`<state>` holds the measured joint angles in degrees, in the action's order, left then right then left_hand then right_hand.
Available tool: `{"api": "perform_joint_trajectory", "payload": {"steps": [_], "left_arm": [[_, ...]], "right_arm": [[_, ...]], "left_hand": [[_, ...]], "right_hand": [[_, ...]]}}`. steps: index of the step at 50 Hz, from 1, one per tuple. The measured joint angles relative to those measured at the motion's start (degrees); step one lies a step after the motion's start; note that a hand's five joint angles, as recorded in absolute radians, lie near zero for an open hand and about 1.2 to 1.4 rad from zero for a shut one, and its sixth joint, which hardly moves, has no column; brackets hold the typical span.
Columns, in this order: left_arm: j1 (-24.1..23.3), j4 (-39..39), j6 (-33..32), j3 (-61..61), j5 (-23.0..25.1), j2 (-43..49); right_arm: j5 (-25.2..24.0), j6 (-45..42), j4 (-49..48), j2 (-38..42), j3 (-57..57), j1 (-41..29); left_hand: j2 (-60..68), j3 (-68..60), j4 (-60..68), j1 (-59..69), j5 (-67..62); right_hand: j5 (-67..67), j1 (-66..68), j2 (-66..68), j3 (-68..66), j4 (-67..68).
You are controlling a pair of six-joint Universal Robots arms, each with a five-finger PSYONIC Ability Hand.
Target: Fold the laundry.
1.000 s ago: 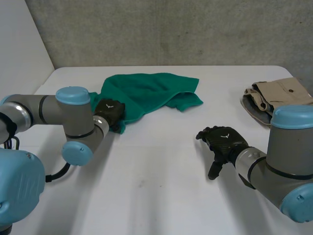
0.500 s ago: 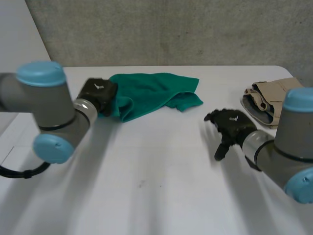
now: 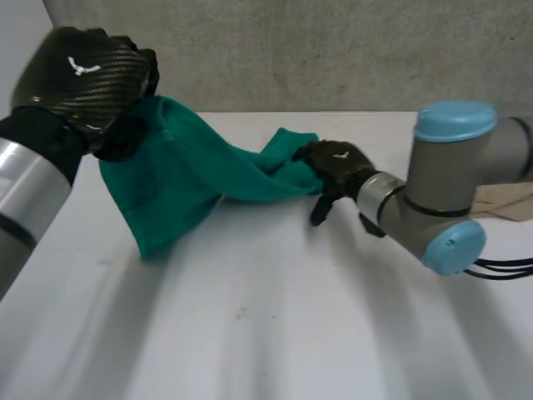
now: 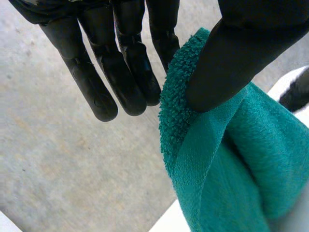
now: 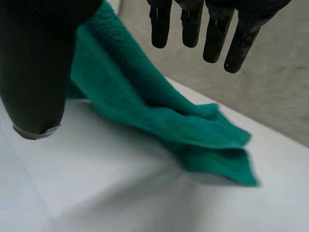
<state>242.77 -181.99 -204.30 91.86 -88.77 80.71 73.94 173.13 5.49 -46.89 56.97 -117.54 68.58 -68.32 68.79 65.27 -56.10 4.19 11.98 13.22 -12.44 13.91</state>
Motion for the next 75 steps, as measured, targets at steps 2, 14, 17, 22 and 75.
{"api": "perform_joint_trajectory", "payload": {"steps": [2, 14, 17, 22, 75], "left_arm": [[-0.1, 0.0, 0.0, 0.8, 0.0, -1.7], [-0.1, 0.0, 0.4, 3.4, -0.1, -8.9], [0.2, -0.4, 0.4, 3.7, -0.1, -9.8], [1.3, -2.0, 0.4, 4.1, -0.2, -10.2], [8.7, -25.7, 0.2, -46.6, -2.6, 44.8]], "right_arm": [[-1.1, 2.0, 0.6, 2.1, -2.3, -0.9], [0.3, 8.5, 0.9, 17.2, -19.4, -3.0], [4.3, 6.9, 1.1, 19.0, -23.1, -2.7], [9.3, 1.1, 1.3, 16.6, -24.2, -1.1], [13.7, -39.4, -18.7, -2.4, -28.0, 4.8]], "left_hand": [[0.0, 0.0, 0.0, 0.0, 0.0], [0.0, 0.0, 0.0, 0.0, 0.0], [0.0, 0.0, 0.0, 0.0, 0.0], [0.0, 0.0, 0.0, 0.0, 0.0], [0.1, -0.1, 0.1, 0.0, 0.0]], "right_hand": [[0.0, 0.0, 0.0, 0.0, 0.0], [32.8, 33.3, 36.7, -36.8, 35.2], [51.0, 45.0, 53.6, -54.4, 53.0], [52.0, 45.0, 53.6, -55.2, 54.0], [52.0, 45.0, 53.6, -55.2, 54.2]]}}
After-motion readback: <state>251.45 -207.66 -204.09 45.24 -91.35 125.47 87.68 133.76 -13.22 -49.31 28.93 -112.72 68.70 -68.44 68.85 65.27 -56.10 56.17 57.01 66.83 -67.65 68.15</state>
